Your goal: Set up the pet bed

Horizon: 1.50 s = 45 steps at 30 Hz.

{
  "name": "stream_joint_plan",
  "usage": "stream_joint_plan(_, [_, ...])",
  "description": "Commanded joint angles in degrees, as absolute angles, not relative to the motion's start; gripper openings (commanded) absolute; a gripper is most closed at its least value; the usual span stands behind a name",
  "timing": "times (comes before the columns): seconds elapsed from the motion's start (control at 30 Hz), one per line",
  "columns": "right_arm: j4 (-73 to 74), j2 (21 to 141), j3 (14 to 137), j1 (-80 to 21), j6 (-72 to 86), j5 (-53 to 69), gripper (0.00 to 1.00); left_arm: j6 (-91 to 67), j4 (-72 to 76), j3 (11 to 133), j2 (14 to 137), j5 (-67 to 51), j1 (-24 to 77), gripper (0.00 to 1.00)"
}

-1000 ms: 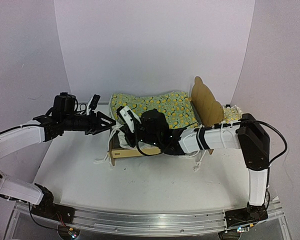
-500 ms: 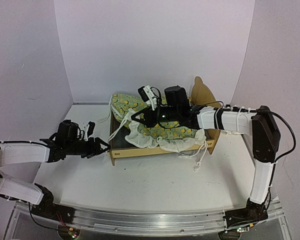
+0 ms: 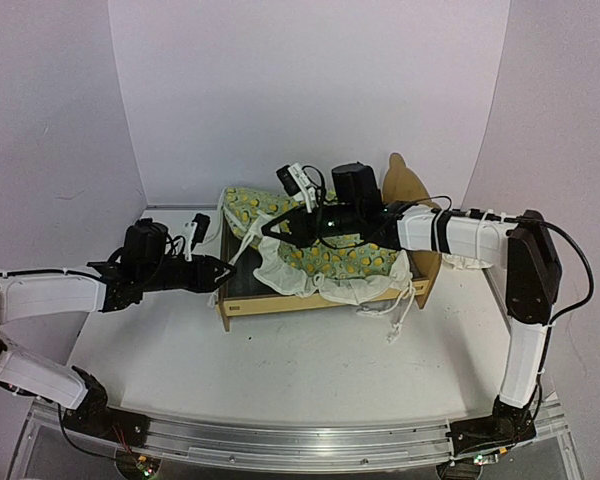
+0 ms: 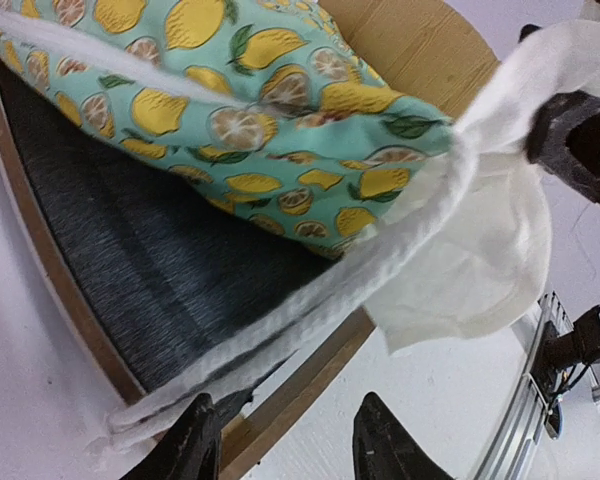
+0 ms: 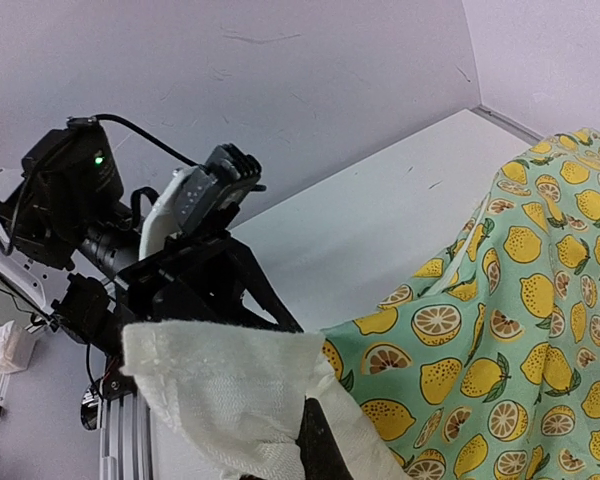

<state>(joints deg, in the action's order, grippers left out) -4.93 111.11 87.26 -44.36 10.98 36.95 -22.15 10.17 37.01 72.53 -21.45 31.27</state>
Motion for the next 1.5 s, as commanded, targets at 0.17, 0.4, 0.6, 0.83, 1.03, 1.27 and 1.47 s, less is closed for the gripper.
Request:
stream_joint_plan(0.17, [-5.81, 110.39, 90.83, -44.12, 11.28, 40.16, 0.0, -6.55, 7.78, 47.62, 76.57, -6.84, 39.27, 0.4])
stream_joint_plan(0.4, [-5.8, 109.95, 91.18, -44.17, 11.02, 40.58, 0.0, -4.19, 4.48, 52.29, 80.56, -0.59, 40.17, 0.21])
stream_joint_plan(0.6, [-5.8, 109.73, 91.23, -44.12, 10.81, 40.92, 0.0, -3.16, 2.09, 55.06, 82.2, 0.81, 40.34, 0.08])
stream_joint_plan(0.83, [-5.8, 109.25, 90.97, -43.52, 10.9, 39.76, 0.0, -8.52, -15.06, 61.24, 79.41, -13.78, 40.43, 0.0])
stream_joint_plan(1.03, [-5.39, 108.53, 90.37, -42.98, 10.98, 41.05, 0.0, -13.65, -23.35, 63.16, 76.51, -28.5, 40.41, 0.0])
stream_joint_plan(1.27, [-4.84, 108.33, 89.66, -42.71, 10.7, 41.66, 0.0, -15.15, -24.77, 64.59, 78.77, -40.85, 40.39, 0.0])
stream_joint_plan(1.47, [-4.62, 108.68, 89.58, -42.71, 10.73, 41.4, 0.0, -15.1, -23.95, 65.95, 82.44, -39.35, 40.34, 0.0])
